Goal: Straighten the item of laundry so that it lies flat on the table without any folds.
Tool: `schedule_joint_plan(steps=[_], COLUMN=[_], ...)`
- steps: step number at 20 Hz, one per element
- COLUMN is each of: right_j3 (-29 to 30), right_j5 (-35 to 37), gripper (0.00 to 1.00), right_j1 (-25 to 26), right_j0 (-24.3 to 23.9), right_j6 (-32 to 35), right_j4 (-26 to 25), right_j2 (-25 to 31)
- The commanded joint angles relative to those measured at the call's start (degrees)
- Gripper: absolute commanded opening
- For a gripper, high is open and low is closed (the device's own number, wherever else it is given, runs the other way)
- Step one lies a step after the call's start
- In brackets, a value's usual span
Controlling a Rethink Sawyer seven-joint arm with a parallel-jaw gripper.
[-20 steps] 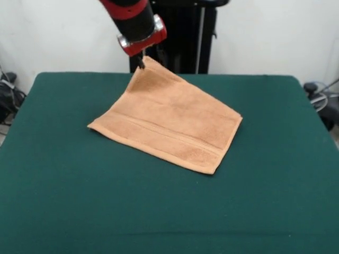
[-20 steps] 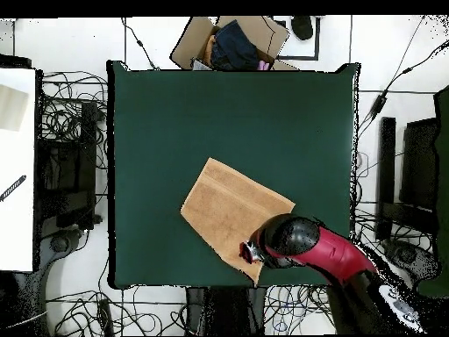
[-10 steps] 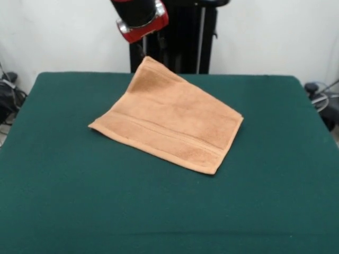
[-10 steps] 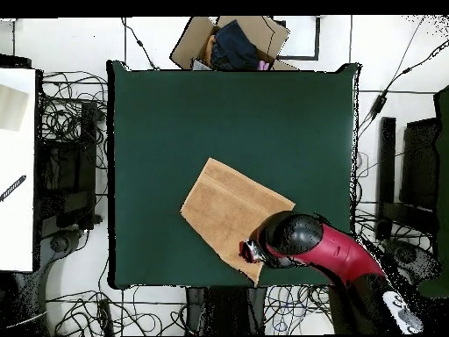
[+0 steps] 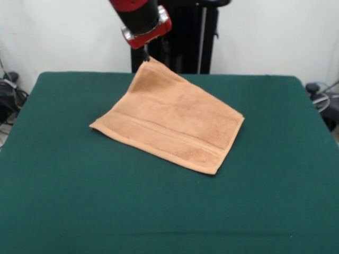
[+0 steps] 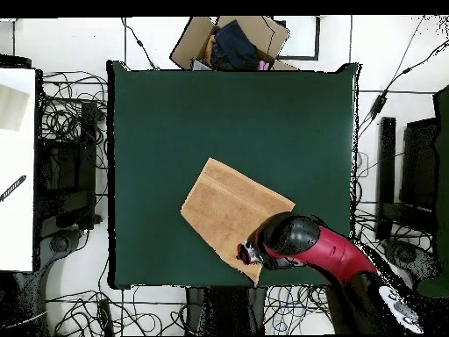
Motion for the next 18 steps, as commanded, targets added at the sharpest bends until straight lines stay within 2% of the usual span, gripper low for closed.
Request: schedule_joint_plan(steps=[1,7,12,18], right_j3=[1.54,-1.21,-0.61,-2.78], right_j5=[-9.16,-7.77,-8.21,-6.38], gripper=[1.0,1.0,1.0,1.0], right_j1=[8.55,11.1,10.83,11.83], right_j0=[-1.92,-1.57,-1.91,-1.07], right_j6=[10.39,10.46,10.4,11.21], right_j4=[0.69,0.85,0.83,1.88], right_j2=[1.14,1.43,1.33,1.47])
